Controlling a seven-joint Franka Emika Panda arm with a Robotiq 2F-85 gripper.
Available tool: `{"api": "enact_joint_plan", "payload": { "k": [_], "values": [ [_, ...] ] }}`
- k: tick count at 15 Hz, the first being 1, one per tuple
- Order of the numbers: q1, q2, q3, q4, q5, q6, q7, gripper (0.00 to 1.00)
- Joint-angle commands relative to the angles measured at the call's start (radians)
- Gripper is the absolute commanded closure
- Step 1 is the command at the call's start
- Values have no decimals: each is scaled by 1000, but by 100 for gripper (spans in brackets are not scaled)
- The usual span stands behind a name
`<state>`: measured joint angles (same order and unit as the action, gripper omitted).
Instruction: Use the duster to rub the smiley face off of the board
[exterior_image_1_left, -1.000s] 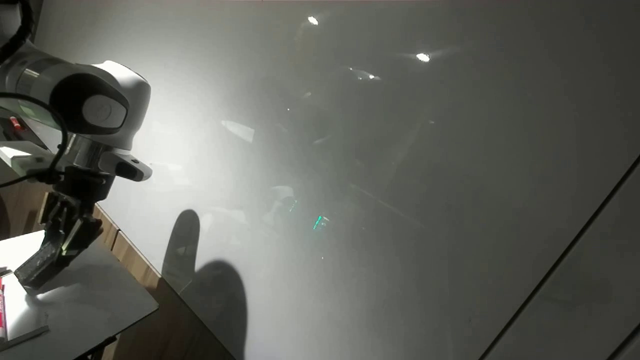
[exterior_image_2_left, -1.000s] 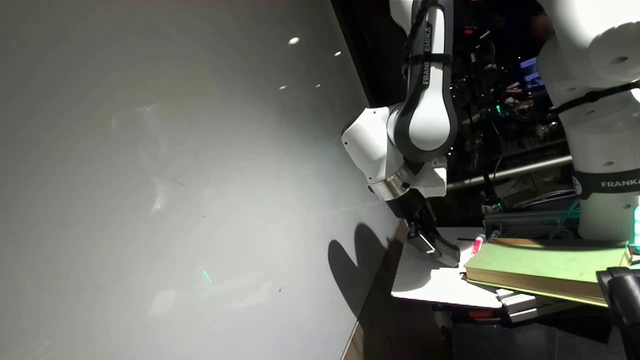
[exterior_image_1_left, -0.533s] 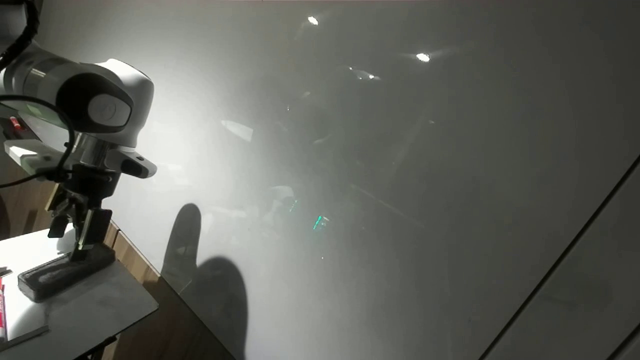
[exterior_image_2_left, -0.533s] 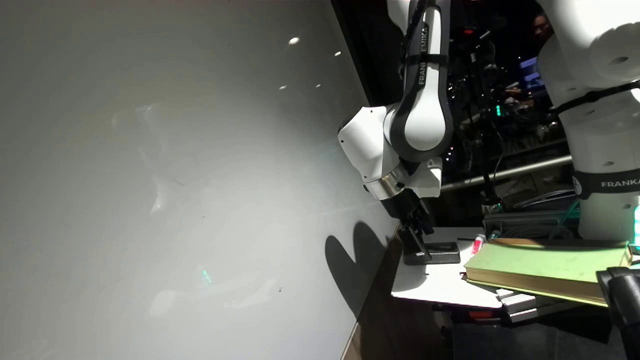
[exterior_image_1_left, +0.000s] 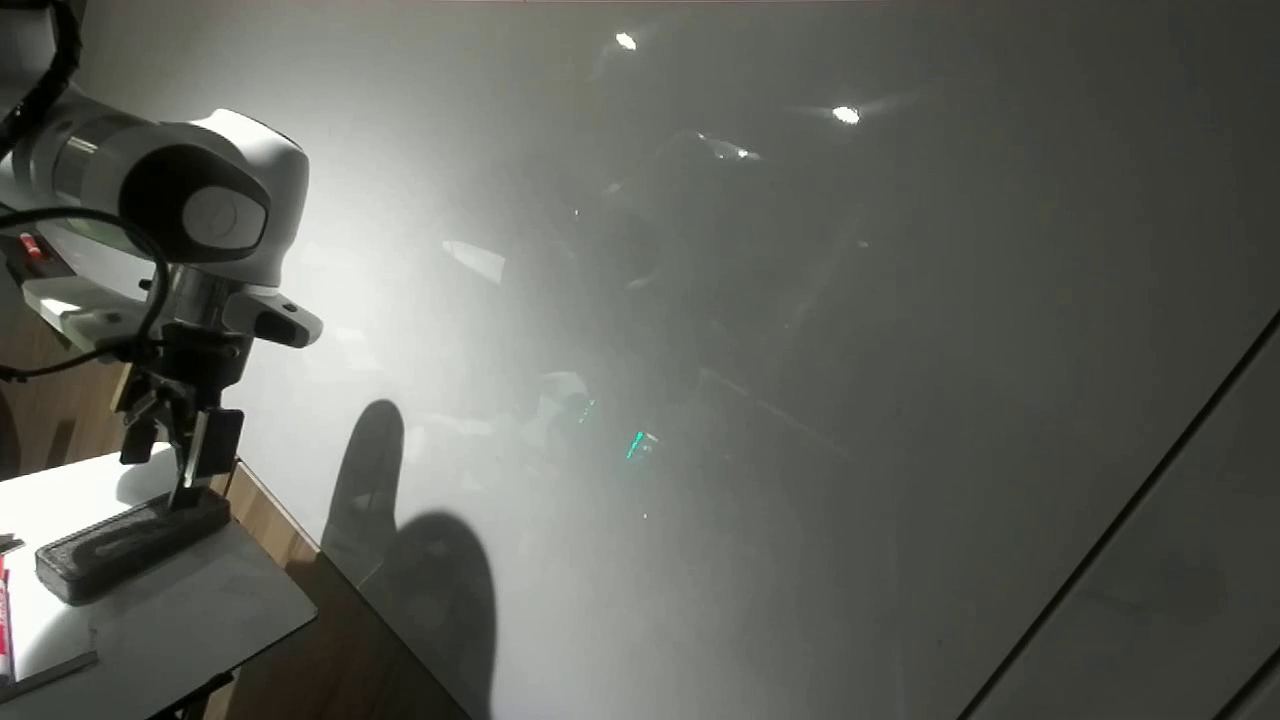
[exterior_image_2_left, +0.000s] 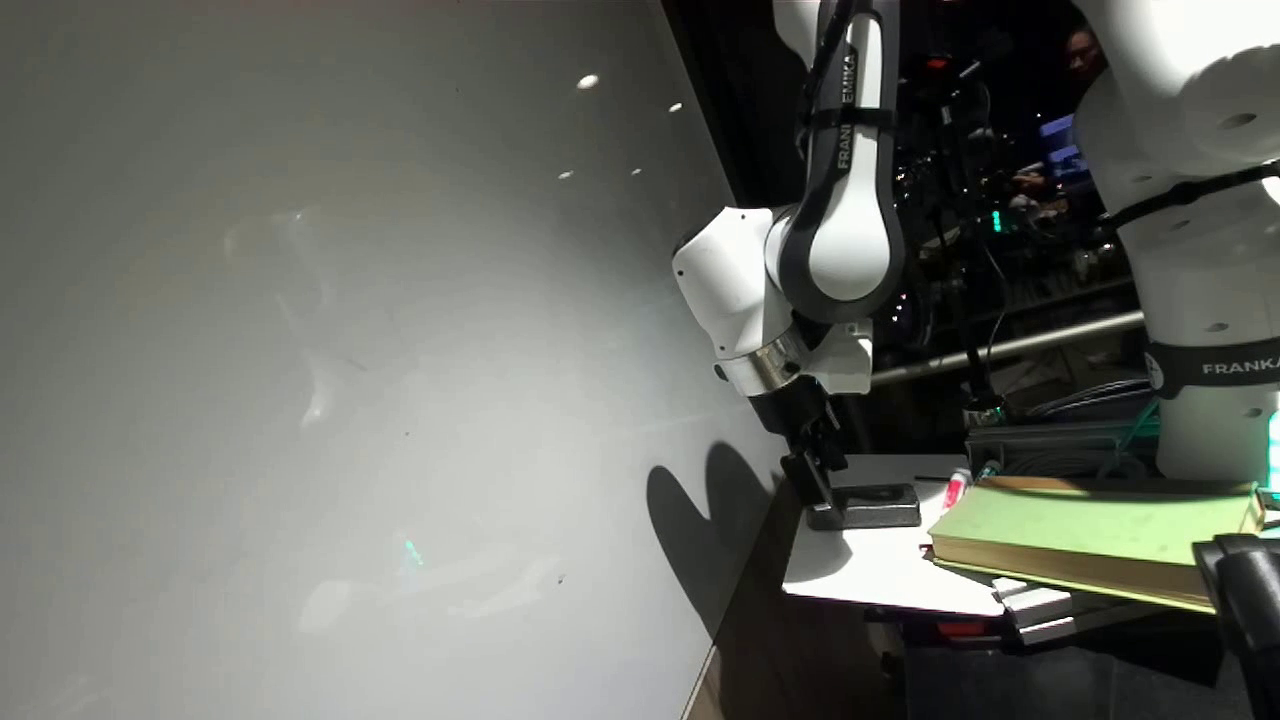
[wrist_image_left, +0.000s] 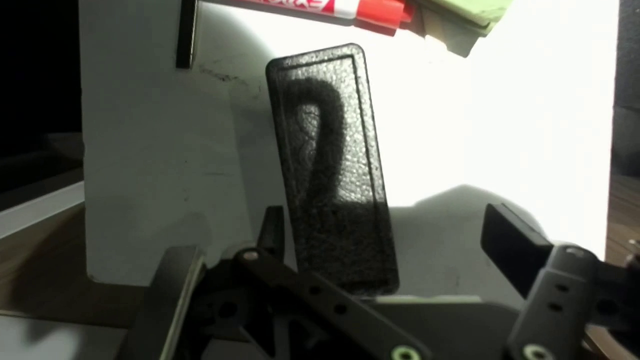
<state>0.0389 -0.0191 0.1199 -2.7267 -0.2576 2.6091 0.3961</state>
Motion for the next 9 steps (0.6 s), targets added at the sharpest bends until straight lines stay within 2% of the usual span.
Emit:
{"api": "enact_joint_plan", "payload": {
  "k": [1, 4, 9],
  "values": [
    [-6, -12, -31, -20, -71, 75, -32, 0],
    [-20, -5, -54, -23, -139, 95, -23, 0],
    [-22, 14, -74, -18, -126, 92, -48, 0]
  ]
}}
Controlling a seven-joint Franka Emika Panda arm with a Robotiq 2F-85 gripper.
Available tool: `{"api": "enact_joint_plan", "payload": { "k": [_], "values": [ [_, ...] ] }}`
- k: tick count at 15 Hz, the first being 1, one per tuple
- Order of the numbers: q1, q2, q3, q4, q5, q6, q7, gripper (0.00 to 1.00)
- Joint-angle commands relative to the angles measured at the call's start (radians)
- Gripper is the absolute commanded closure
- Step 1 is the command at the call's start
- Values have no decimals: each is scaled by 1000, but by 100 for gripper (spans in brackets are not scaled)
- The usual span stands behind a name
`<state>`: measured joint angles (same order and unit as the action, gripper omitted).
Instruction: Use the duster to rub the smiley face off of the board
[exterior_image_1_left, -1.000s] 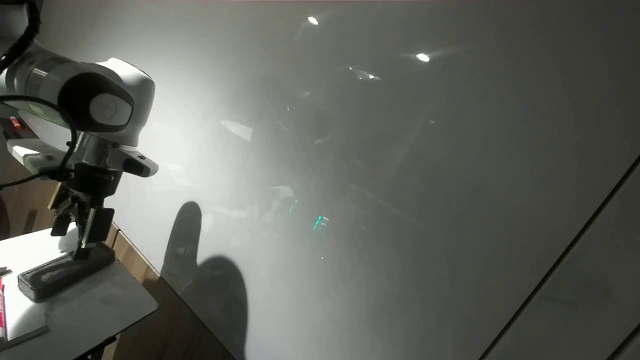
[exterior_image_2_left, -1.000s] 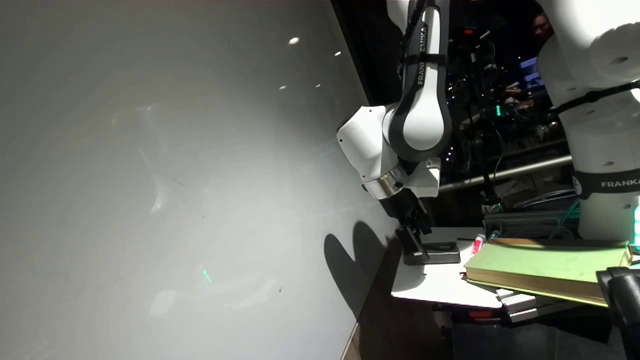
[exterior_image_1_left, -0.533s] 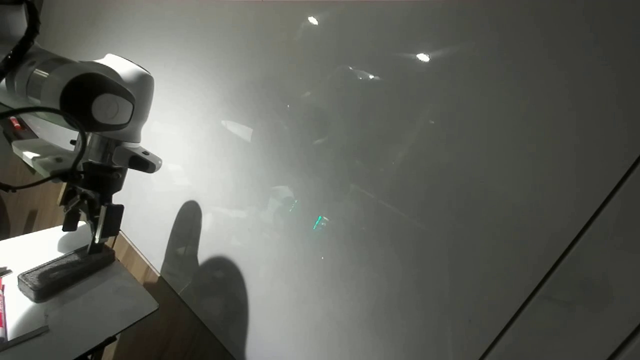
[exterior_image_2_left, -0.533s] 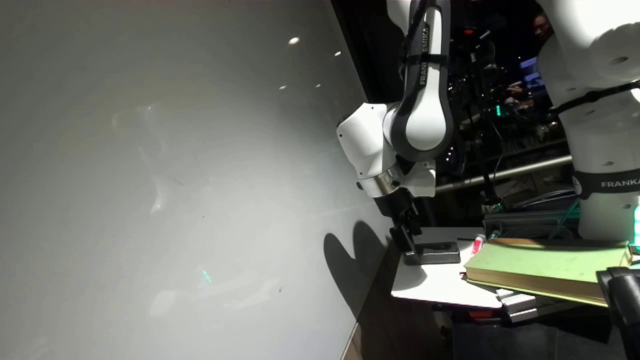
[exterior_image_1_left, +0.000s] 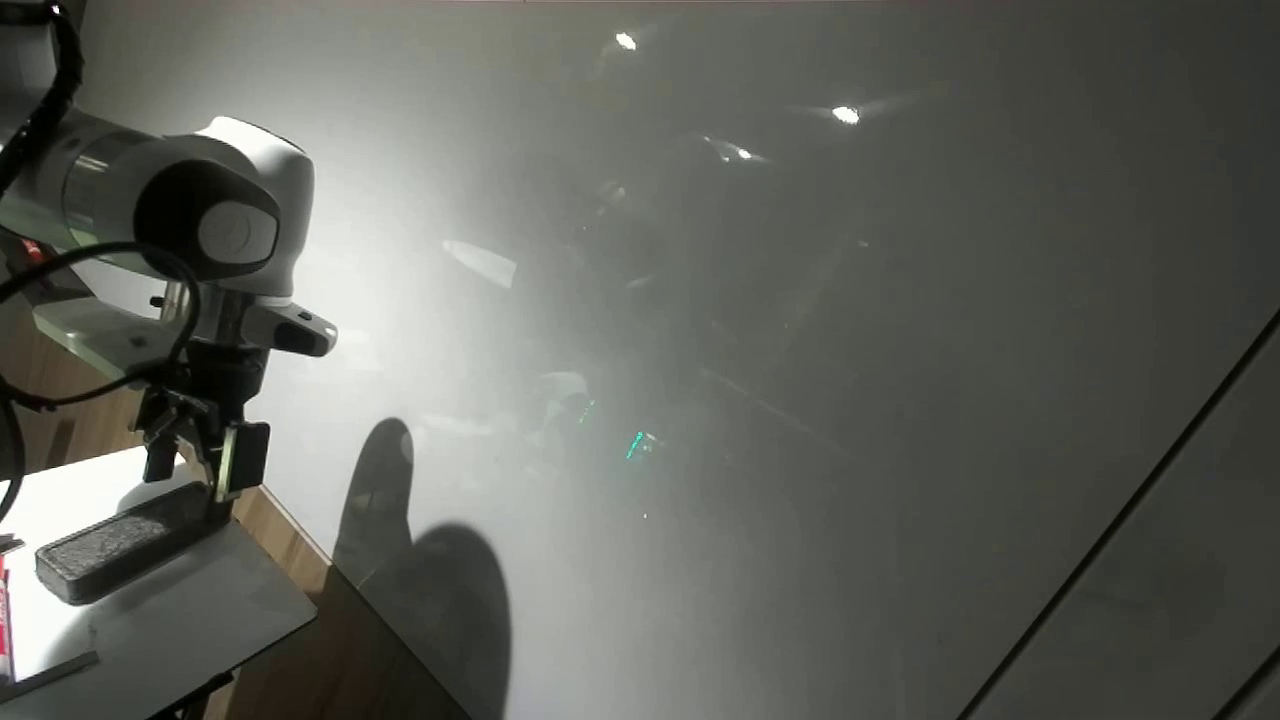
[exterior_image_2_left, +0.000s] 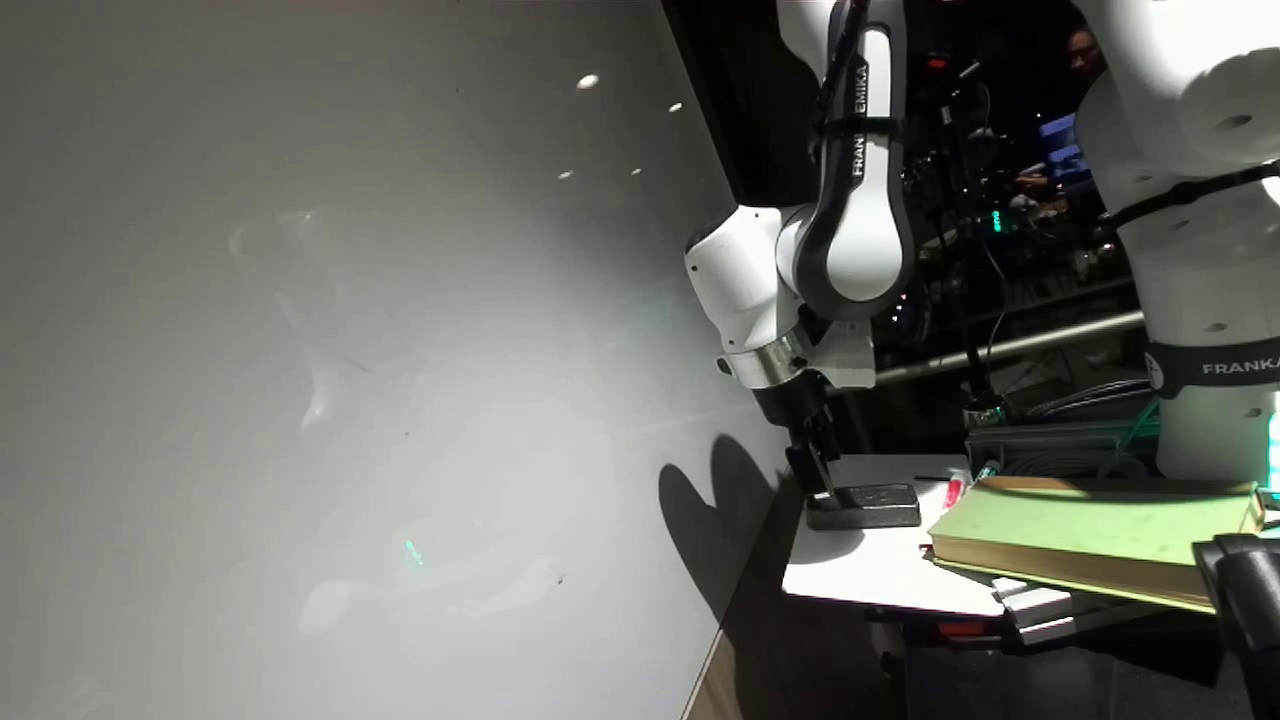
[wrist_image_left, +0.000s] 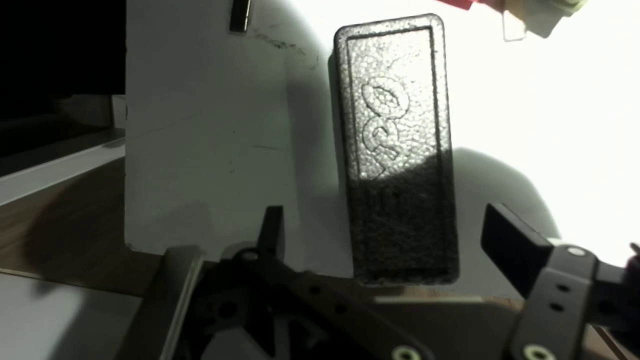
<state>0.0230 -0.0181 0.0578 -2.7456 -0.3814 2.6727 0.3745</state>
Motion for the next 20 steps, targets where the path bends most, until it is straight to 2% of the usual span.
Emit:
{"api": "enact_joint_plan", "payload": {
  "k": [1, 2, 3, 5, 6, 7, 9, 10, 11, 13, 20],
  "values": [
    [-3, 16, -11, 0, 0, 30, -26, 0],
    [-2, 19, -11, 0, -1, 31, -26, 5],
    [-3, 25, -12, 0, -1, 32, -27, 18],
    [-3, 37, -14, 1, -2, 36, -27, 17],
    [-2, 44, -15, 1, -6, 38, -25, 25],
    [-1, 51, -17, 1, -5, 39, -25, 40],
    [2, 60, -19, 1, -2, 41, -27, 39],
    [4, 65, -20, 1, 0, 46, -27, 49],
    [6, 71, -21, 1, 0, 51, -25, 64],
    [10, 67, -21, 1, 5, 50, -26, 71],
    [19, 41, -15, 25, 6, 37, -21, 71]
  ]
}}
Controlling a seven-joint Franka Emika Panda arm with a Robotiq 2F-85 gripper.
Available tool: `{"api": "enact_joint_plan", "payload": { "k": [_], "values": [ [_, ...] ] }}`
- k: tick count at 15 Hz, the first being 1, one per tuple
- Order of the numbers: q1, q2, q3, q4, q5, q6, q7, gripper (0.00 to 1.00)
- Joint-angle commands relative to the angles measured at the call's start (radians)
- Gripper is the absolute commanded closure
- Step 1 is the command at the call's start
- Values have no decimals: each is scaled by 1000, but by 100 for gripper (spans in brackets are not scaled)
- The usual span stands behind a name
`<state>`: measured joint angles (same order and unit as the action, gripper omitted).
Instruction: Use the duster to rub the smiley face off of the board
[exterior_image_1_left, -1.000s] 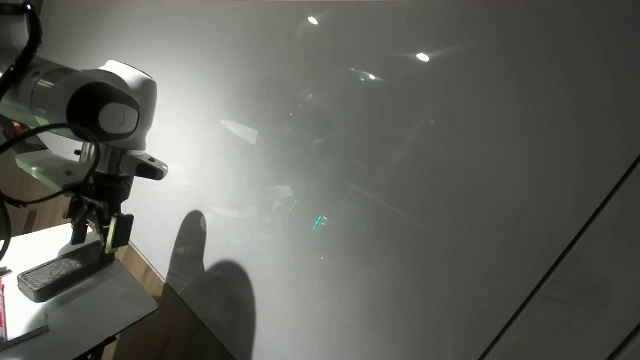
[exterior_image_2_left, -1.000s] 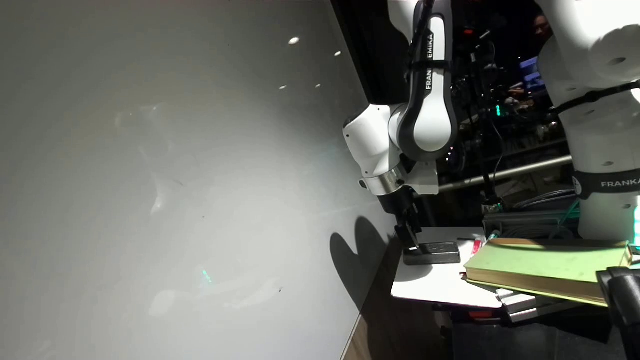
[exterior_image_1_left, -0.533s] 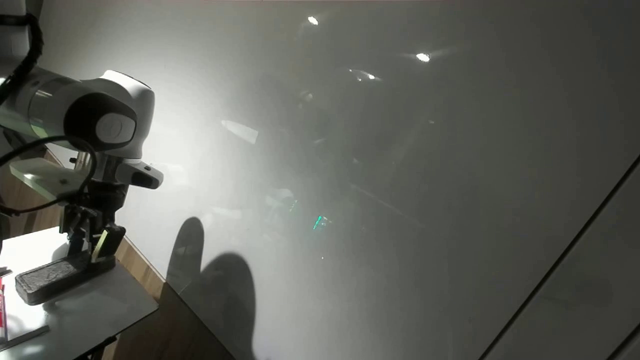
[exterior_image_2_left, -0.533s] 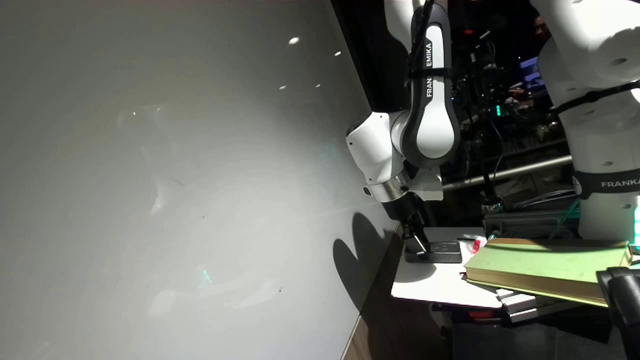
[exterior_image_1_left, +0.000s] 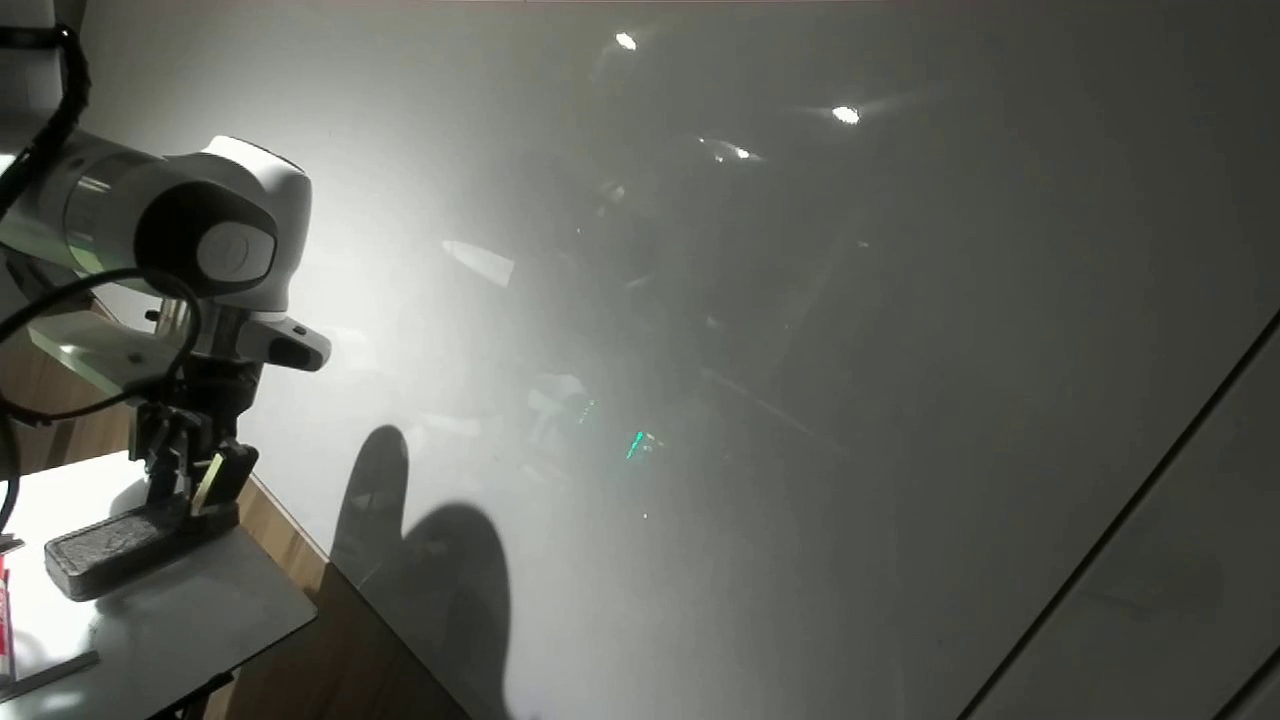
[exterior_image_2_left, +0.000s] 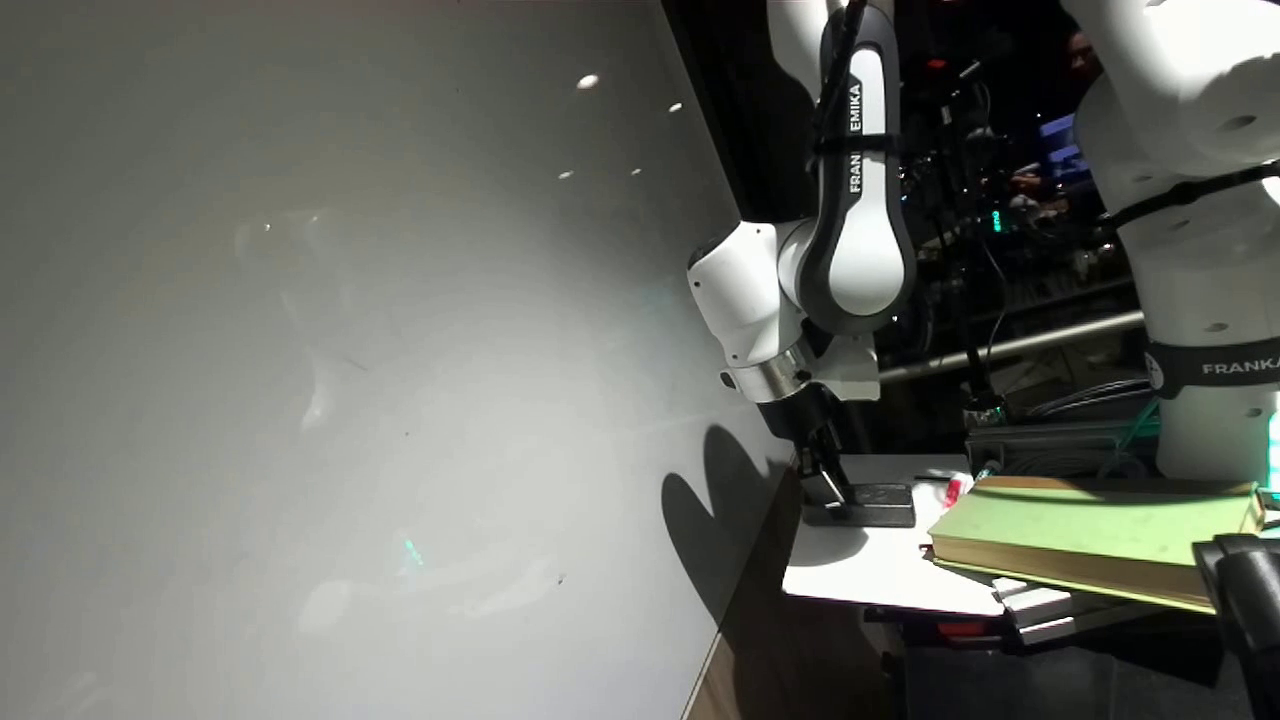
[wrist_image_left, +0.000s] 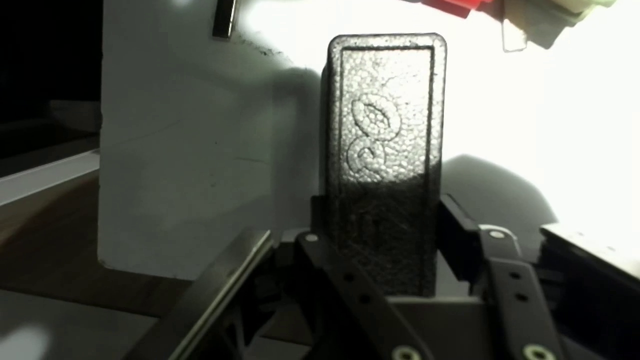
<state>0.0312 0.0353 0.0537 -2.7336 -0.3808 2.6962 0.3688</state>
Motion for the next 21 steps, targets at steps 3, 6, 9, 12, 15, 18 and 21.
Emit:
{"api": "enact_joint_plan", "payload": {
  "k": [3, 6, 9, 12, 15, 18, 21],
  "values": [
    [11, 6, -14, 45, -14, 15, -1, 71],
    [8, 30, -20, 79, -28, 15, 6, 71],
    [11, 47, -26, 103, -29, 14, 8, 71],
    [16, 60, -32, 115, -28, 12, 10, 71],
    [18, 71, -39, 120, -20, 10, 6, 23],
    [16, 78, -48, 124, -14, 8, -2, 19],
    [13, 80, -59, 124, -9, 8, -9, 34]
  ]
}}
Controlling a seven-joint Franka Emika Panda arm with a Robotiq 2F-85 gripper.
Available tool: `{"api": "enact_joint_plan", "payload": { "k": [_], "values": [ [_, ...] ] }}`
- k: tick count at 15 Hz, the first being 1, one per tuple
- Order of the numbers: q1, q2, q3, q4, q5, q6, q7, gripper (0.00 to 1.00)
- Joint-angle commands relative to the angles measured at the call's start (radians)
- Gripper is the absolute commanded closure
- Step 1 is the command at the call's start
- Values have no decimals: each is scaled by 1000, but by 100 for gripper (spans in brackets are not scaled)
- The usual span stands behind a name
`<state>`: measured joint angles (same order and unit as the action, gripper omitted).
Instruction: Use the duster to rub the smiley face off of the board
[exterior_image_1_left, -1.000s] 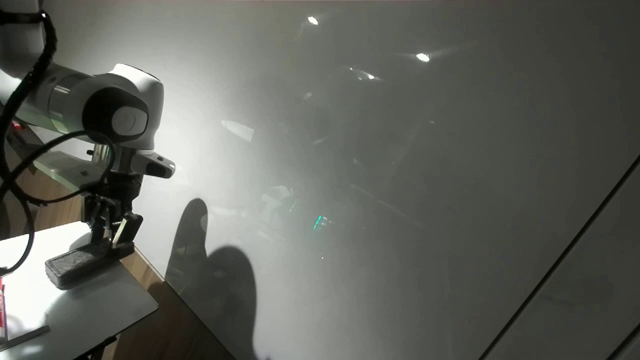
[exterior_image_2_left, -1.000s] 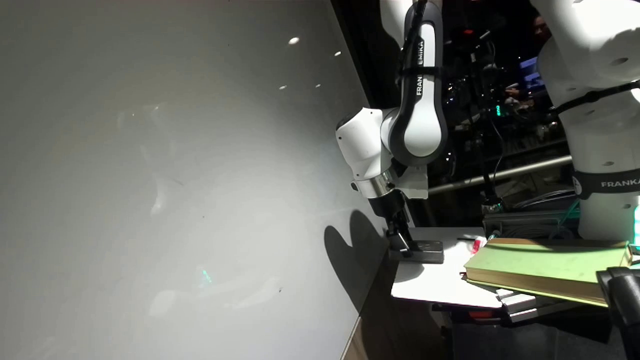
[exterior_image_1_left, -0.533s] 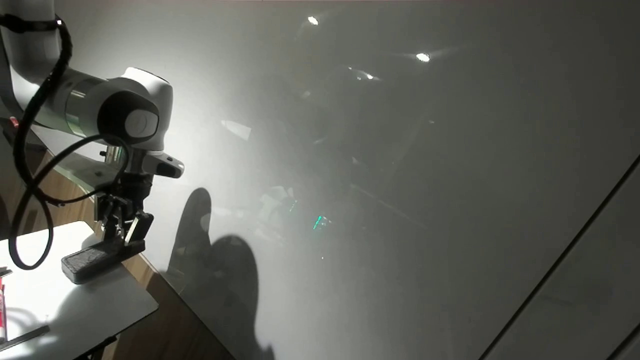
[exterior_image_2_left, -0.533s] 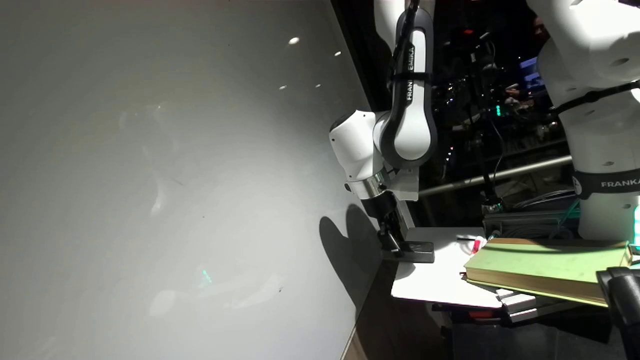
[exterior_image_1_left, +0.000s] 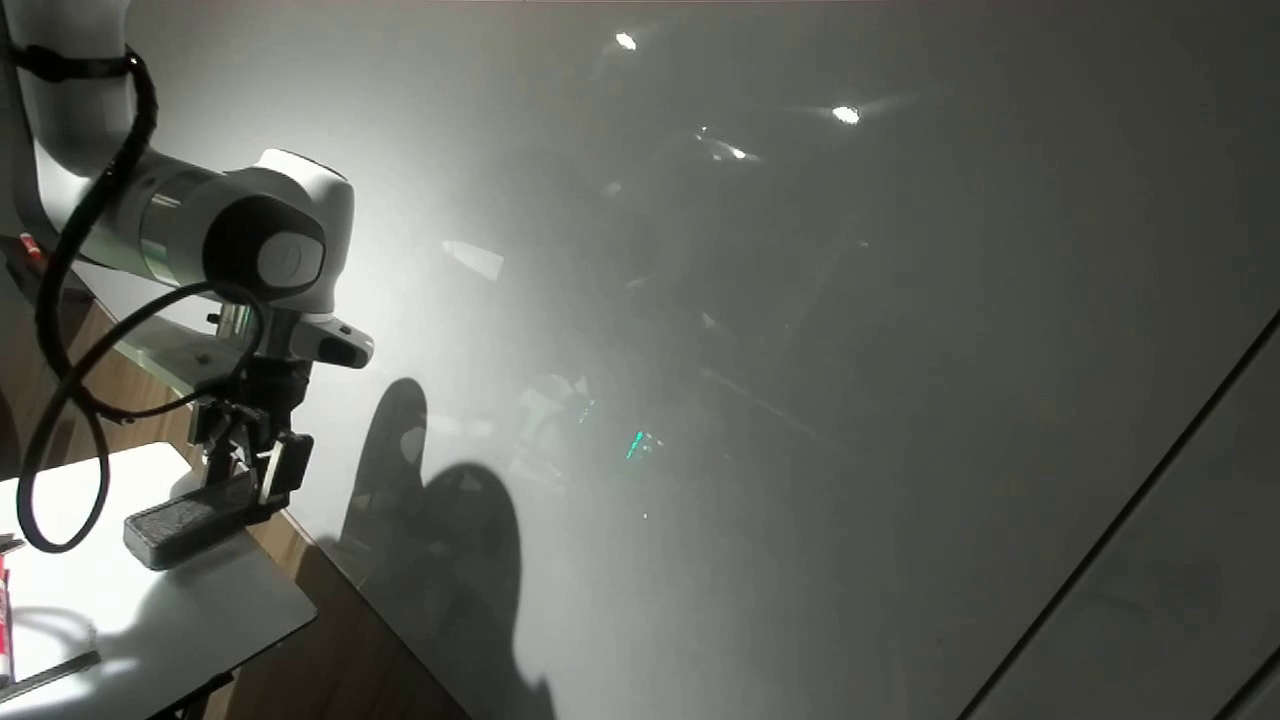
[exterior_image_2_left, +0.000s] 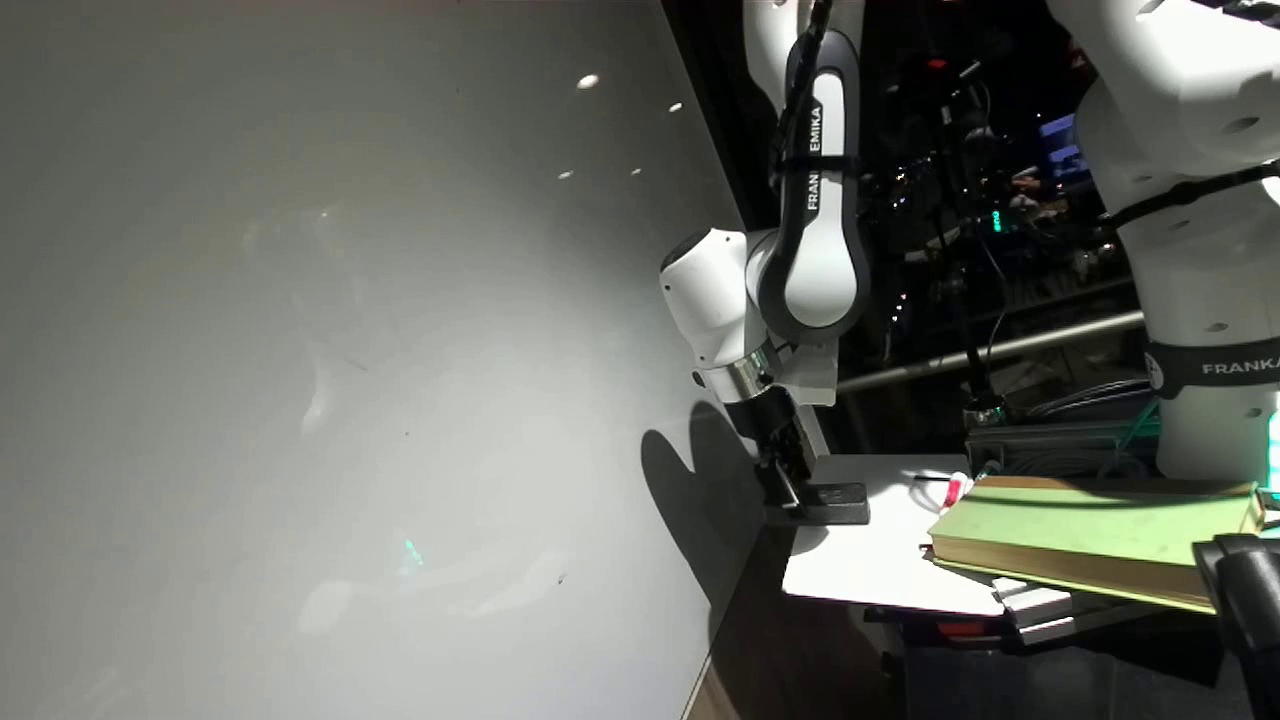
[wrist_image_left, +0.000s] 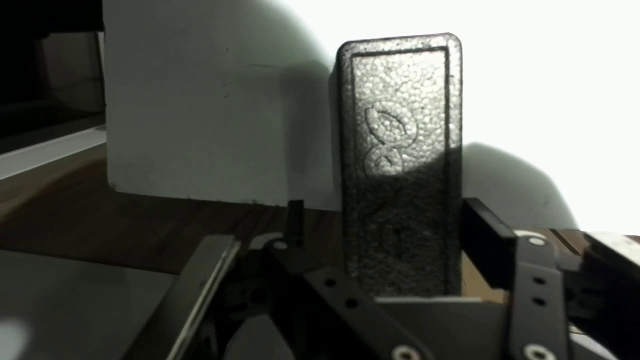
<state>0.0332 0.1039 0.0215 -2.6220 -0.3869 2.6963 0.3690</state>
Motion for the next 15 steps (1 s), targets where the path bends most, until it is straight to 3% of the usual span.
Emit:
{"api": "enact_joint_plan", "payload": {
  "k": [1, 4, 6, 8, 15],
  "values": [
    [10, 11, -30, 12, -3, 9, -10, 40],
    [9, -5, -37, 3, 4, 5, -15, 35],
    [4, -19, -38, -5, 28, 0, -30, 61],
    [-1, -30, -39, -16, 47, 0, -40, 69],
    [4, -64, -31, -78, 90, 13, -57, 69]
  ]
}}
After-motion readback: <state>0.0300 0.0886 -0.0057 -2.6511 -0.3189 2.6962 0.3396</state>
